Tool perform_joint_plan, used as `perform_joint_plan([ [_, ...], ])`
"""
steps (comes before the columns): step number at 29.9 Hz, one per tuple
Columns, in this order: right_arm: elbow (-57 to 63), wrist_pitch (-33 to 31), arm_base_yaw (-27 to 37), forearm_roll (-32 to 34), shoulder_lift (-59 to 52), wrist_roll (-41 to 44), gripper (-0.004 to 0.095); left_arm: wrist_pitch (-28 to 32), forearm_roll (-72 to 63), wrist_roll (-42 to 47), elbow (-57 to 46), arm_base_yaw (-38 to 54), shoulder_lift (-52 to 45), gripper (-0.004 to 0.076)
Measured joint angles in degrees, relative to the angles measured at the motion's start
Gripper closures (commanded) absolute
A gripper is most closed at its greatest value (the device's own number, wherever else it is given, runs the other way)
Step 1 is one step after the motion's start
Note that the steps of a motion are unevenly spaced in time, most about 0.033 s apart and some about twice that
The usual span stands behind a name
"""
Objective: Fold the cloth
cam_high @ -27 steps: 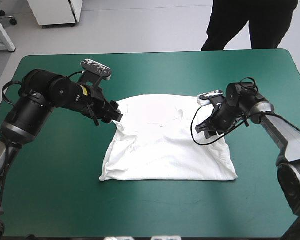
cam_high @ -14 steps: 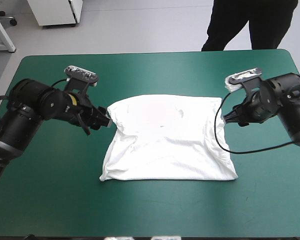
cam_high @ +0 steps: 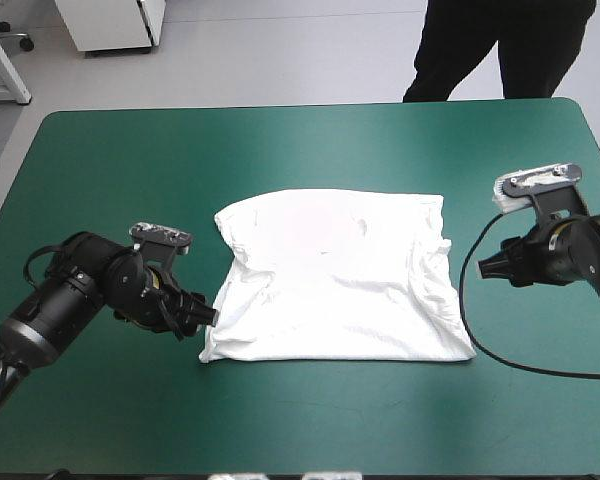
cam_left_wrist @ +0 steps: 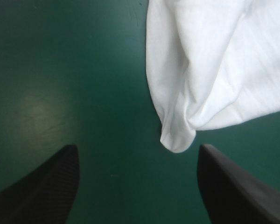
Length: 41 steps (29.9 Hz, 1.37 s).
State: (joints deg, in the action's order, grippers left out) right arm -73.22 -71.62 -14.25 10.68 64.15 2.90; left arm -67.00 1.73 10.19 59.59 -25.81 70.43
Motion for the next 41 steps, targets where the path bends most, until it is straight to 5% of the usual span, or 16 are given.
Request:
perform_joint_plan([
  [17,5.29,0.0,0.0,0.59,-2.59,0.81,0.0395,13.98,-5.74,0.33,-10.76,-0.23,9.13,0.0213],
  [29,5.36,4.93,0.0,1.55,-1.77,1.45,0.0396,15.51,-3.76,0.93,-9.81,-3.85,16.2,0.0226],
  [33,5.36,6.94,0.0,2.52,1.15,1.01,0.0397,16.14,-3.71,1.11,-9.38,-5.07,16.85,0.0342],
  [41,12.68,10.66,0.0,-4.36,4.02,-1.49,0.0399,18.05,-4.89,1.19,-9.27,-5.53,17.14,0.0734],
])
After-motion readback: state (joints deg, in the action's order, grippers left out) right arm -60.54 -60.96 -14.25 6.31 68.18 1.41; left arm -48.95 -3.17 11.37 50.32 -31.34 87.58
